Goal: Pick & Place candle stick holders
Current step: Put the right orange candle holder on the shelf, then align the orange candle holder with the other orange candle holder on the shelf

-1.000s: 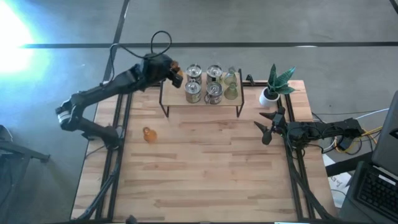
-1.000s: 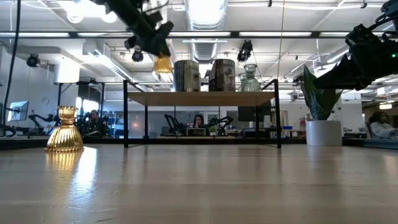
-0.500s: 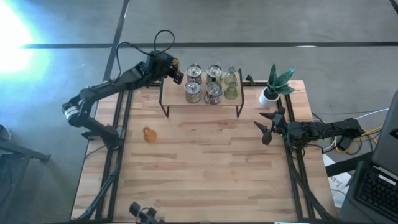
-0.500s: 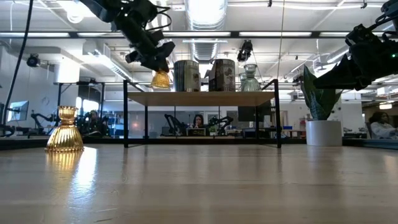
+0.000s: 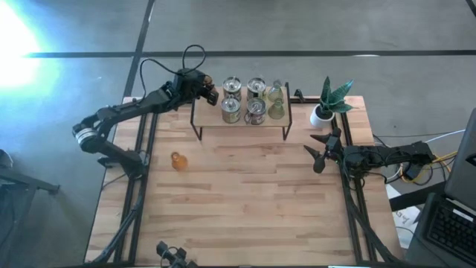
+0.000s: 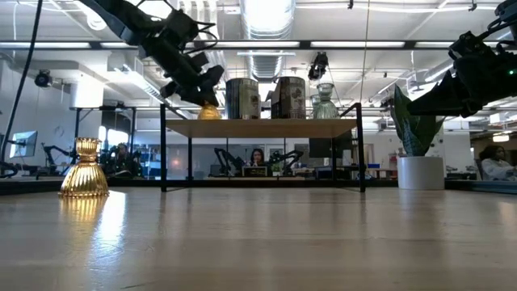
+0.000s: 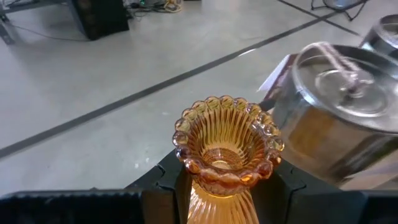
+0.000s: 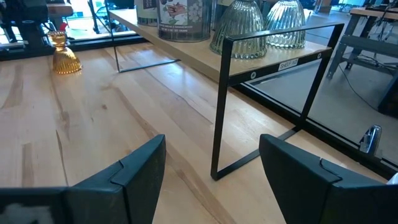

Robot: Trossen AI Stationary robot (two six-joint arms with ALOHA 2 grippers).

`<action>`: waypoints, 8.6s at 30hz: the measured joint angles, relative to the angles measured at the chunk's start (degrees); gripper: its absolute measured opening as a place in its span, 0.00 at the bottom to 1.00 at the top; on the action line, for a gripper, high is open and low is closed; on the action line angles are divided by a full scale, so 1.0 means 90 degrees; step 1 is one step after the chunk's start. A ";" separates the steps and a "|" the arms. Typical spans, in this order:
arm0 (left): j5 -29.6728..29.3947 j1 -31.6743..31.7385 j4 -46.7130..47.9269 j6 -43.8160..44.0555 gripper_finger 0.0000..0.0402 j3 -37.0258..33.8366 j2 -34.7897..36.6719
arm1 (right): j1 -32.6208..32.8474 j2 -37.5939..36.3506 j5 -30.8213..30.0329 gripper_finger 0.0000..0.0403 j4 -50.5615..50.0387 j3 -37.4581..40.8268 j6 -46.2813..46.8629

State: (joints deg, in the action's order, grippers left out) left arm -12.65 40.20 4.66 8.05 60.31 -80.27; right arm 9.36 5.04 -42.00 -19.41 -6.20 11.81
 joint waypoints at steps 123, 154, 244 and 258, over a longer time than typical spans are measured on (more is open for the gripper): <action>0.3494 -0.0079 0.9458 0.1001 0.85 -0.0496 0.5311 | -0.0001 -0.0002 0.0000 0.62 0.0001 0.0000 0.0000; 0.3428 -0.1419 0.9369 0.0103 0.79 -0.1457 0.4043 | 0.0000 0.0000 0.0000 0.62 0.0001 -0.0002 -0.0002; 0.0451 -0.3057 0.3868 0.4025 0.53 -0.4086 0.3495 | -0.0002 0.0000 0.0000 0.62 -0.0001 -0.0002 0.0000; 0.0470 -0.3059 0.3647 0.4097 0.40 -0.4105 0.3470 | -0.0001 0.0000 0.0000 0.62 0.0000 0.0000 -0.0001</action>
State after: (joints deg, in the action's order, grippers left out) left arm -8.42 12.67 37.48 44.93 23.36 -49.04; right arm 9.35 5.04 -42.00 -19.41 -6.20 11.80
